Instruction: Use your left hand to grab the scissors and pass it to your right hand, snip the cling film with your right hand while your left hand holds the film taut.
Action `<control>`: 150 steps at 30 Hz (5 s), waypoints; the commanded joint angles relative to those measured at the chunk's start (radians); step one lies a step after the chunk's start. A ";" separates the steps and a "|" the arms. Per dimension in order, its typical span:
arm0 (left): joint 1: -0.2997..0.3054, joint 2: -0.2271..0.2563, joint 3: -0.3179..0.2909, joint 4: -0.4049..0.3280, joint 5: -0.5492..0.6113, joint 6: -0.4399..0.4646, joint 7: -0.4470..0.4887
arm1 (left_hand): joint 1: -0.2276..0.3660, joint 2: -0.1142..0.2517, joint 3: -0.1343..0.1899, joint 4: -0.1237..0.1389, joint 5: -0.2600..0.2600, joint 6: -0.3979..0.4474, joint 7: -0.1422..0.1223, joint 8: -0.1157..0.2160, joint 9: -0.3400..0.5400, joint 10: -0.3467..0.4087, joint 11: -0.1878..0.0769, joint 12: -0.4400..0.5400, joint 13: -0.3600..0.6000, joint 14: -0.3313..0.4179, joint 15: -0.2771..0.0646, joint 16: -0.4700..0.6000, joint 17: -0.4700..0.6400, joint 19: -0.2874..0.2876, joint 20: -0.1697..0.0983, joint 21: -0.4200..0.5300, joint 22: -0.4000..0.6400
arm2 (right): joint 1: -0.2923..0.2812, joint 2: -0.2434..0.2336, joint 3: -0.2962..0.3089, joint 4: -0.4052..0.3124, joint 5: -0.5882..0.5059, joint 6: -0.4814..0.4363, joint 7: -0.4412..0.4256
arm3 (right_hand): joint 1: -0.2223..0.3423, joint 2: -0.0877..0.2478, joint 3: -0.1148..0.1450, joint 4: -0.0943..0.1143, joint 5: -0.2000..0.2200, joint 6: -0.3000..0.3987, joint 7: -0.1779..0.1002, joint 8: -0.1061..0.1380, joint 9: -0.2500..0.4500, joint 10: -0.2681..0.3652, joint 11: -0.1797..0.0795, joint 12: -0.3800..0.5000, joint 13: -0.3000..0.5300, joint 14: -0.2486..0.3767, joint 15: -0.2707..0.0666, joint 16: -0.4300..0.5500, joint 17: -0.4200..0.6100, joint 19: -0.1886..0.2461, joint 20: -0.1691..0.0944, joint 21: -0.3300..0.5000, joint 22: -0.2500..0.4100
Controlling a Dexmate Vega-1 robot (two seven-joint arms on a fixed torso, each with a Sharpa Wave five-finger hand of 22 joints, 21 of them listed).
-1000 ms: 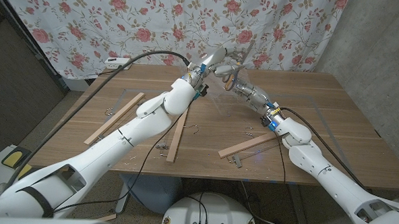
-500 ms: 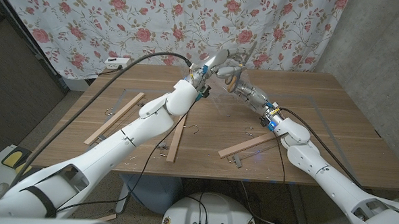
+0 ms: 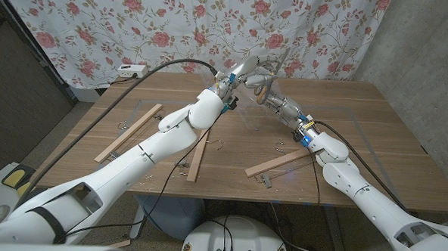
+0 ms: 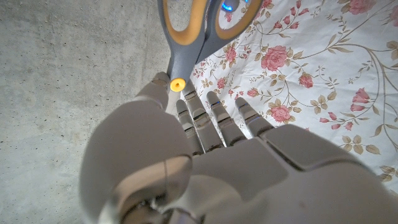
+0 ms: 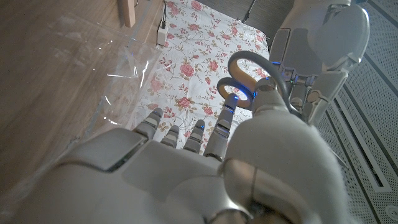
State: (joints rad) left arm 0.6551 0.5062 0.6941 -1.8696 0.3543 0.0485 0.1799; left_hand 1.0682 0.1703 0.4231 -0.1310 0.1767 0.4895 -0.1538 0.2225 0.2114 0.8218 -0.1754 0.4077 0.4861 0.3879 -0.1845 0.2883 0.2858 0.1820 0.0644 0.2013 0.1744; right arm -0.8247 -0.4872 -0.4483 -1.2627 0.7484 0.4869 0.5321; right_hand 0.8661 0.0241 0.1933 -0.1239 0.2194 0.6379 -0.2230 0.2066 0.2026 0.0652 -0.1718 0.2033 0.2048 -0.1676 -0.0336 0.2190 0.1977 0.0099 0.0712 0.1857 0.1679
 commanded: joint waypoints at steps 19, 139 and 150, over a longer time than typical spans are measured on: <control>-0.011 -0.012 0.019 0.020 0.004 -0.007 -0.006 | -0.002 0.008 0.011 0.005 0.007 0.009 -0.001 -0.002 0.004 0.054 -0.048 -0.001 0.026 0.001 -0.014 0.006 0.002 0.004 0.009 0.000 0.004 | 0.008 0.010 -0.003 0.010 0.013 -0.016 0.030 | 0.031 0.013 -0.021 -0.001 0.000 0.028 0.002 -0.004 0.005 0.000 -0.005 0.001 0.003 -0.004 -0.079 0.000 0.002 0.001 -0.006 0.001 0.001; -0.029 -0.055 0.066 0.102 0.019 -0.043 0.013 | -0.009 0.006 0.018 0.006 0.009 0.024 -0.009 -0.002 0.004 0.058 -0.049 -0.013 0.040 -0.001 -0.016 0.004 0.004 0.004 0.008 0.001 0.004 | 0.045 0.091 0.032 0.120 0.192 -0.160 0.343 | 0.064 0.041 -0.057 0.002 -0.024 -0.078 0.002 -0.007 0.005 -0.065 0.058 -0.001 0.001 -0.031 -0.023 -0.005 0.002 -0.017 0.041 0.000 0.000; -0.024 -0.053 0.068 0.102 0.023 -0.041 0.012 | -0.008 0.006 0.018 0.005 0.009 0.024 -0.010 -0.003 0.004 0.057 -0.049 -0.015 0.041 -0.001 -0.018 0.004 0.005 0.004 0.009 0.001 0.004 | 0.040 0.093 0.036 0.114 0.200 -0.167 0.350 | 0.075 0.069 -0.046 -0.001 -0.031 -0.031 0.001 0.010 0.010 -0.058 0.059 0.002 0.000 -0.026 -0.023 -0.003 0.002 -0.017 0.038 0.001 0.000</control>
State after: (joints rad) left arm 0.6283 0.4539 0.7595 -1.7703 0.3753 0.0072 0.1936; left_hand 1.0586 0.1685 0.4348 -0.1260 0.1809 0.5075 -0.1644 0.2225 0.2114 0.8219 -0.1753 0.3857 0.5211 0.3879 -0.1845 0.2920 0.2853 0.1821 0.0643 0.2013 0.1744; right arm -0.7794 -0.3992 -0.4172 -1.1446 0.9370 0.3293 0.8734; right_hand 0.9394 0.0801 0.1379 -0.1226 0.1922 0.5940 -0.2217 0.2111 0.2073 0.0045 -0.1110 0.2000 0.2049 -0.1676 -0.0336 0.2123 0.1977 -0.0062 0.1057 0.1857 0.1679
